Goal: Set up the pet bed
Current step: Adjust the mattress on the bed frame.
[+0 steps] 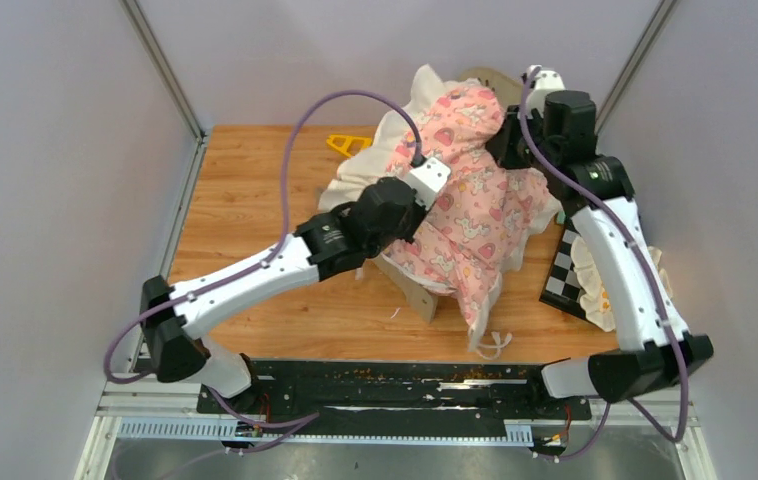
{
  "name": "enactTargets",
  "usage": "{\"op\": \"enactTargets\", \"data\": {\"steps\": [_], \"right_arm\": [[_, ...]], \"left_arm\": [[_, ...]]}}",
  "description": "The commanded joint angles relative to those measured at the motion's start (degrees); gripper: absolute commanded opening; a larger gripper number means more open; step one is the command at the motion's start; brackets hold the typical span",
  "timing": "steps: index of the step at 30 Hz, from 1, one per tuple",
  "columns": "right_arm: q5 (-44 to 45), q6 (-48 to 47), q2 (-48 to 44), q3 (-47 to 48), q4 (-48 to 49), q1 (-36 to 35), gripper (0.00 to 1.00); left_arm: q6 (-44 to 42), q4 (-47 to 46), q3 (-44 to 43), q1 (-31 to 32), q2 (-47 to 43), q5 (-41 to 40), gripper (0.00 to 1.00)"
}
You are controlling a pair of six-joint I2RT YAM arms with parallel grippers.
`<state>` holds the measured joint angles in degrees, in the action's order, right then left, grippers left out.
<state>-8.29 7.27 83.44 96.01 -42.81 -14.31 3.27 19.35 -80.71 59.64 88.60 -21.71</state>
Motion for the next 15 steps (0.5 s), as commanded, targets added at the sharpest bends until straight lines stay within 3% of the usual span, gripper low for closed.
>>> {"op": "enactTargets", "data": {"steps": [1,8,11,15], "right_arm": [[11.8,4.6,-8.4,-1.0,4.7,0.3,0.00],[11.3,6.7,-14.8,1.1,3.2,0.4,0.00],[11.8,6.9,-15.5,0.3,5.1,0.3,0.00],[14.6,5.7,-15.1,-1.9,8.7,0.3,0.00]], "left_arm": [[-6.3,5.6,-6.7,0.1,-8.0,-1.7,0.00],[-10.5,9.4,-10.5,0.1,-12.3,0.2,0.00],[-11.9,9.1,-9.6,0.1,-12.8,-1.9,0.00],[-11.1,6.5,-5.3,-4.0,-12.2,3.7,0.00]]}}
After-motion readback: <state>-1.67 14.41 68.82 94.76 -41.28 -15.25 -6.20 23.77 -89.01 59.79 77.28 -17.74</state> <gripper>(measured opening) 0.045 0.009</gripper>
